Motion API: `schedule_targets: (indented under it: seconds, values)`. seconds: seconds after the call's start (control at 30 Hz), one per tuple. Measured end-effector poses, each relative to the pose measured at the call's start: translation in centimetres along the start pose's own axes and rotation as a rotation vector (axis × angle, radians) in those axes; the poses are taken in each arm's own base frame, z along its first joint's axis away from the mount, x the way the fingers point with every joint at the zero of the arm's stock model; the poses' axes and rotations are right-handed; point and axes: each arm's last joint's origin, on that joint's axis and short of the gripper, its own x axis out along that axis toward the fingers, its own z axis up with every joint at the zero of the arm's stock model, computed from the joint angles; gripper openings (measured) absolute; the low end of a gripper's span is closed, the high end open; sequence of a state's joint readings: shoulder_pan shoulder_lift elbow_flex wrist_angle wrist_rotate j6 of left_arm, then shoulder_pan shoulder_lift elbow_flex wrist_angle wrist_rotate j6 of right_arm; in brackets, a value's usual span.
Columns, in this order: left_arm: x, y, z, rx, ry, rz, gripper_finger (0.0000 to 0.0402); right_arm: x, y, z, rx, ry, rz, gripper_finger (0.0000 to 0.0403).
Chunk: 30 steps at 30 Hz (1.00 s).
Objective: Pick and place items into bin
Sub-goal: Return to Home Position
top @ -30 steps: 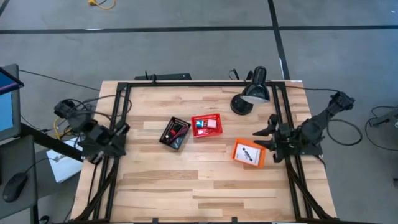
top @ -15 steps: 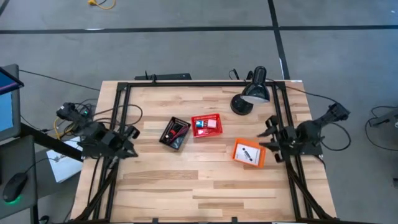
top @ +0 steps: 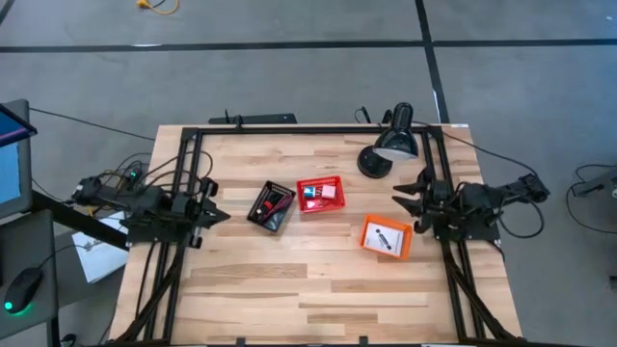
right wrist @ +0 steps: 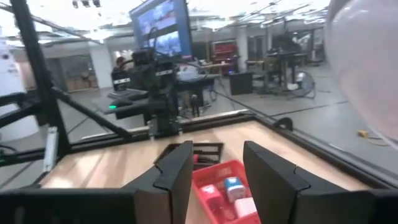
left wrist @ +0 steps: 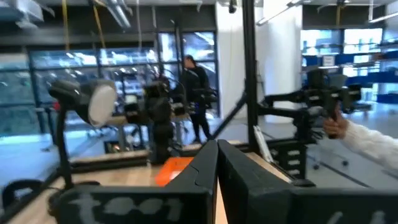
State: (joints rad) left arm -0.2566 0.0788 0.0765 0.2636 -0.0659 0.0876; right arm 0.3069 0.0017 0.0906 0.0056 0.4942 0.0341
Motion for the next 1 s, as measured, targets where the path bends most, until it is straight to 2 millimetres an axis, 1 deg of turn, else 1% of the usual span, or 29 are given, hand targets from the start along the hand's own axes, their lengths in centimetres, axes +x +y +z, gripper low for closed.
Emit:
schedule_targets:
  seconds: [0.2,0.4,0.53,0.8,1.0]
  values:
    - [0.0,0.6,-0.4,-0.081,0.040,-0.016,0.0000,0.2,-0.5,0.0,0.029,-0.001,-0.055,0.0137]
    - [-0.1,0.8,-1.3,-0.102,0.127,0.016,0.0000,0.2,-0.8,-0.6,0.011,0.050,-0.092,0.0138]
    - [-0.1,0.7,-2.4,-0.119,0.079,0.018,0.0000,0.2,-0.8,-0.6,0.011,0.048,-0.092,0.0138]
    - [0.0,0.8,-2.4,-0.140,0.072,0.063,0.0000,0.2,-0.8,-0.6,0.011,0.048,-0.092,0.0135]
    - [-0.2,0.8,-3.5,-0.150,0.190,0.088,0.0000,0.2,-0.8,-0.6,0.011,0.048,-0.092,0.0136]
